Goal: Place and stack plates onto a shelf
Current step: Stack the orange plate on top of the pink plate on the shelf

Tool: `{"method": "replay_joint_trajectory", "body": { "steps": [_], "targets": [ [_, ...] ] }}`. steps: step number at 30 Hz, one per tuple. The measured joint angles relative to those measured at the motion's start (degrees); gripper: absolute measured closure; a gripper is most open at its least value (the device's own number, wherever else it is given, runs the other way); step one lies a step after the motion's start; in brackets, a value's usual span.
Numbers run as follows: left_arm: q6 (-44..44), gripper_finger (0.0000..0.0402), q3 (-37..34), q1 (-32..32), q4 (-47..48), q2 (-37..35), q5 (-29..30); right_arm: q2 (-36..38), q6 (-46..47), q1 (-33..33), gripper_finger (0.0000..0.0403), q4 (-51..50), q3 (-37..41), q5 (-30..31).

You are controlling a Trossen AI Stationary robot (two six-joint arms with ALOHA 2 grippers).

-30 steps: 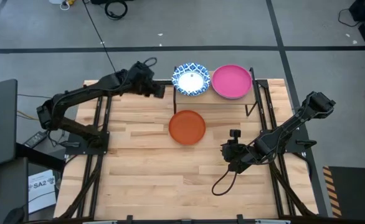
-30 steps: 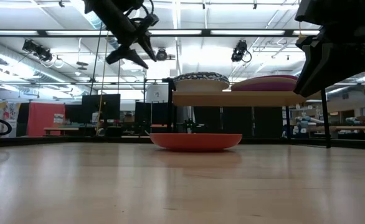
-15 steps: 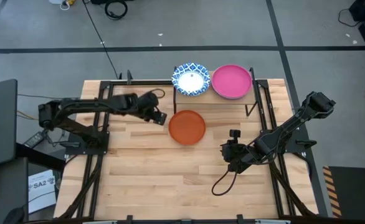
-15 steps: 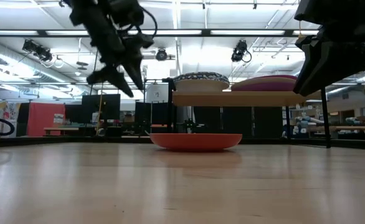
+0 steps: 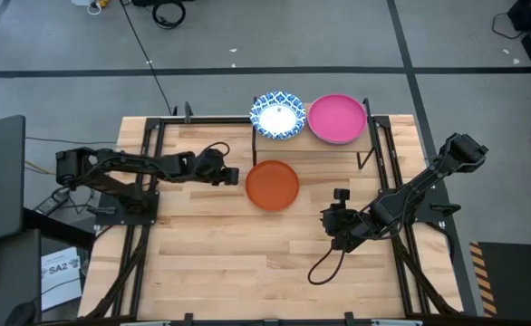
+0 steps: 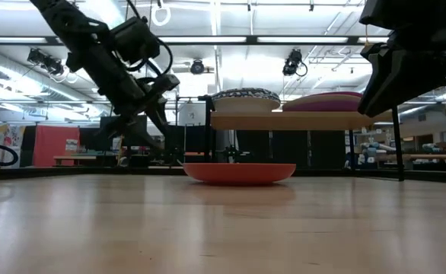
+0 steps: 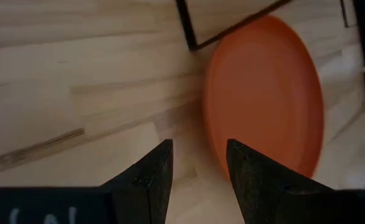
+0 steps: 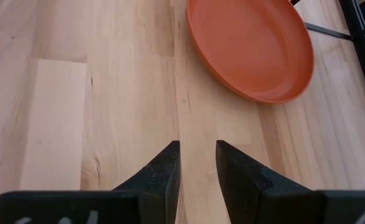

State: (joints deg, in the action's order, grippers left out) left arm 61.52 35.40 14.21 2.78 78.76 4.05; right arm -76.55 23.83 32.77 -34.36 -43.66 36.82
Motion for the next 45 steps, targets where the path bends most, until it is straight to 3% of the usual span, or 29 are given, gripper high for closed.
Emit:
{"method": "replay_joint_trajectory", "body": {
  "steps": [13, 35, 45],
  "targets": [
    [2.79, 0.0246, -0.58, -6.10, -5.02, 0.96, 8.22, 0.00, -0.02, -0.02, 0.0294, 0.13, 0.00, 0.09],
    [7.91, 0.0246, -0.55, -7.64, -18.36, 17.61, 8.18, 0.00, -0.48, -0.02, 0.0294, 1.63, 0.00, 0.20],
    [8.31, 0.0249, -0.44, -7.64, -20.54, 18.88, 8.11, 0.00, -0.48, -0.02, 0.0294, 1.76, 0.00, 0.17]
  ]
}}
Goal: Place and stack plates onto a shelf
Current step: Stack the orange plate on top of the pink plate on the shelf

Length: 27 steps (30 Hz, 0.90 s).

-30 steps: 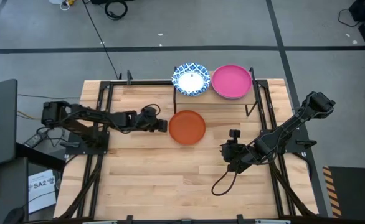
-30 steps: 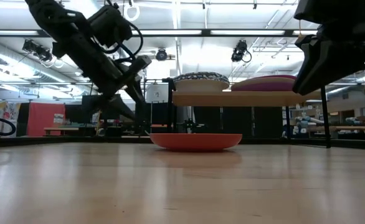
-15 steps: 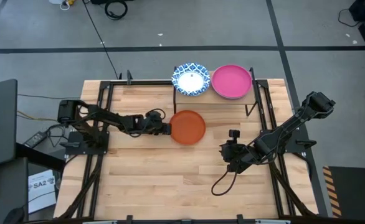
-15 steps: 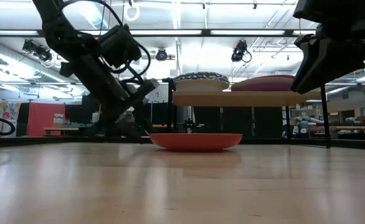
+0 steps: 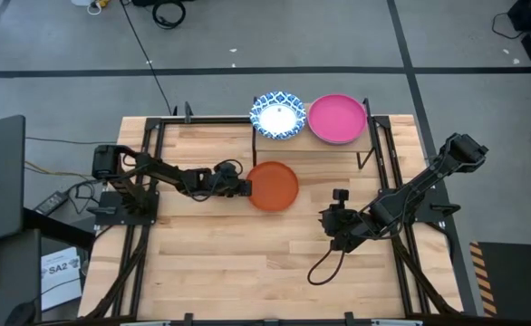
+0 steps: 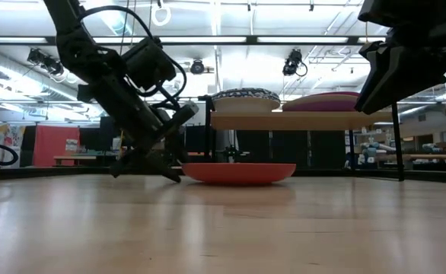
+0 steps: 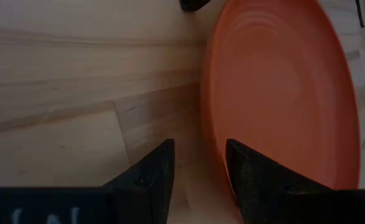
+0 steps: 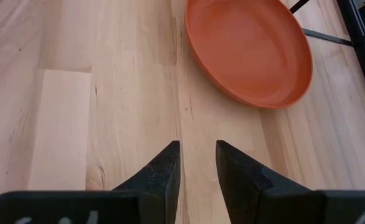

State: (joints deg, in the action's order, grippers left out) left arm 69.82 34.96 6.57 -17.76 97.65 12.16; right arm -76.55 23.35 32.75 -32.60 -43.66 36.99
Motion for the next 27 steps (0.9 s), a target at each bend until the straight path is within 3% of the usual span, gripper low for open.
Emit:
{"method": "replay_joint_trajectory", "body": {
  "steps": [20, 27],
  "targets": [
    [-1.42, 0.0374, -0.11, 0.00, 0.19, 0.17, -0.31, 0.00, -0.59, 0.00, 0.0294, -0.02, 0.00, -1.05],
    [-2.90, 0.0386, -0.15, -1.04, -1.49, 0.18, 0.99, 0.00, 5.83, -0.63, 0.0294, -0.02, 0.00, -0.69]
  ]
}}
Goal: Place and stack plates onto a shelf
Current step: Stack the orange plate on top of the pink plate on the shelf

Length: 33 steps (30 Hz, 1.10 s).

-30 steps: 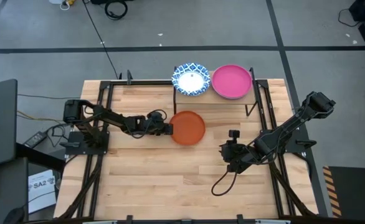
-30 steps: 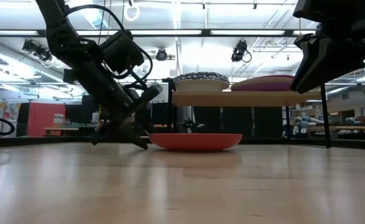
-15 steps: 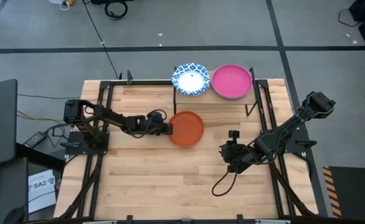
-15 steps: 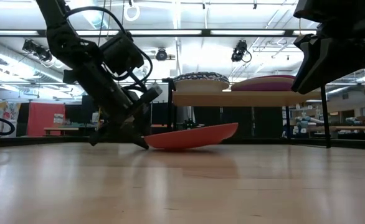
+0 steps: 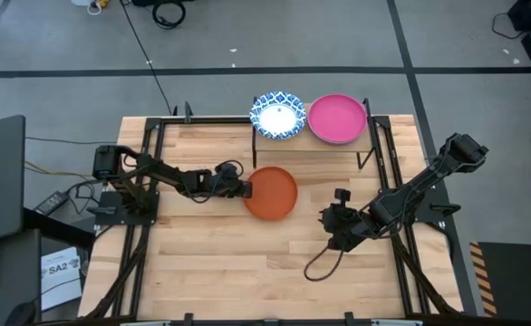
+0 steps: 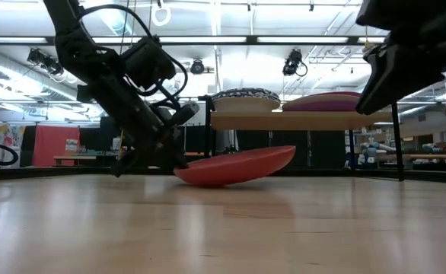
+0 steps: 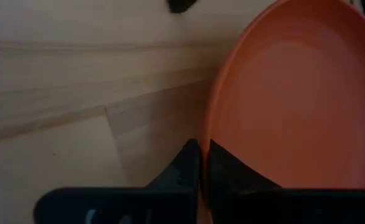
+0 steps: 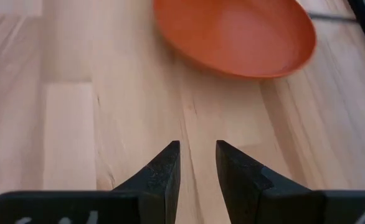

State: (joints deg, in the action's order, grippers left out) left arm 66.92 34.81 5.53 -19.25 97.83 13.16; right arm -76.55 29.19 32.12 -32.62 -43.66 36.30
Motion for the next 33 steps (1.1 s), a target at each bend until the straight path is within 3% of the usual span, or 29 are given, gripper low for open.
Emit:
{"method": "replay_joint_trajectory", "body": {
  "steps": [10, 19, 25, 33],
  "targets": [
    [-0.30, 0.0386, -0.02, -7.17, -2.36, 0.04, 12.77, 0.00, 15.84, -6.36, 0.0294, 0.28, 0.00, -0.01],
    [-1.38, 0.0386, 0.00, -12.88, -6.97, 0.02, 25.87, 0.00, 17.31, -11.82, 0.0294, 10.01, 0.00, 0.01],
    [-1.67, 0.0386, 0.00, -14.29, -7.15, 0.02, 29.79, 0.00, 17.27, -15.18, 0.0294, 17.66, 0.00, 0.05],
    [-1.68, 0.0386, 0.00, -14.87, -7.17, 0.02, 31.13, 0.00, 17.27, -19.42, 0.0297, 20.43, 0.00, 1.97]
  ]
}}
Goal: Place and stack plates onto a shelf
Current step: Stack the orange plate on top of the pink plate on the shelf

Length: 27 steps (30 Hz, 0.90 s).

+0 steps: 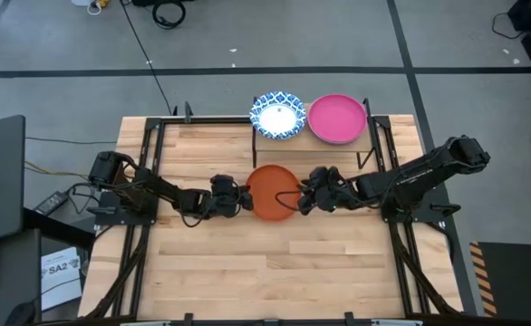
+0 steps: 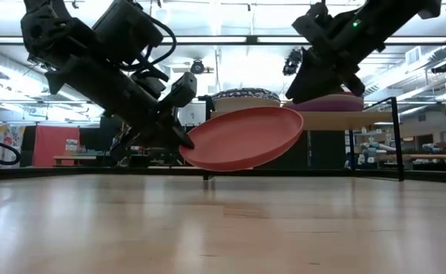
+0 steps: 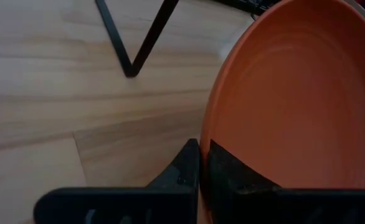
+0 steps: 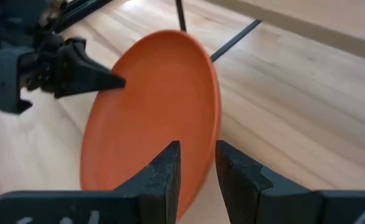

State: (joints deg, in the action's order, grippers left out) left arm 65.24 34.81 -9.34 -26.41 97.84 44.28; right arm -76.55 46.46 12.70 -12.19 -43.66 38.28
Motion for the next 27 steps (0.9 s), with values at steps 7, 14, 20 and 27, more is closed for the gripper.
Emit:
{"method": "replay_joint_trajectory", "body": {
  "steps": [7, 14, 20, 27],
  "targets": [
    [-0.65, 0.0386, 0.02, -0.18, -1.51, 0.00, 0.19, 0.00, -0.02, -2.05, 0.0297, 0.62, 0.00, -0.26],
    [-3.05, 0.0386, 0.04, -0.20, -5.51, -0.07, 0.32, 0.00, -0.04, -2.46, 0.0298, 0.60, 0.00, -0.34],
    [-3.55, 0.0386, 0.07, -0.20, -6.30, -0.07, 0.32, 0.00, -0.04, -2.46, 0.0311, 0.60, 0.00, -0.41],
    [-3.36, 0.0384, 0.07, -0.20, -6.67, -0.10, 0.59, 0.00, -0.15, -2.55, 0.0366, 0.16, 0.00, 0.16]
  ]
}}
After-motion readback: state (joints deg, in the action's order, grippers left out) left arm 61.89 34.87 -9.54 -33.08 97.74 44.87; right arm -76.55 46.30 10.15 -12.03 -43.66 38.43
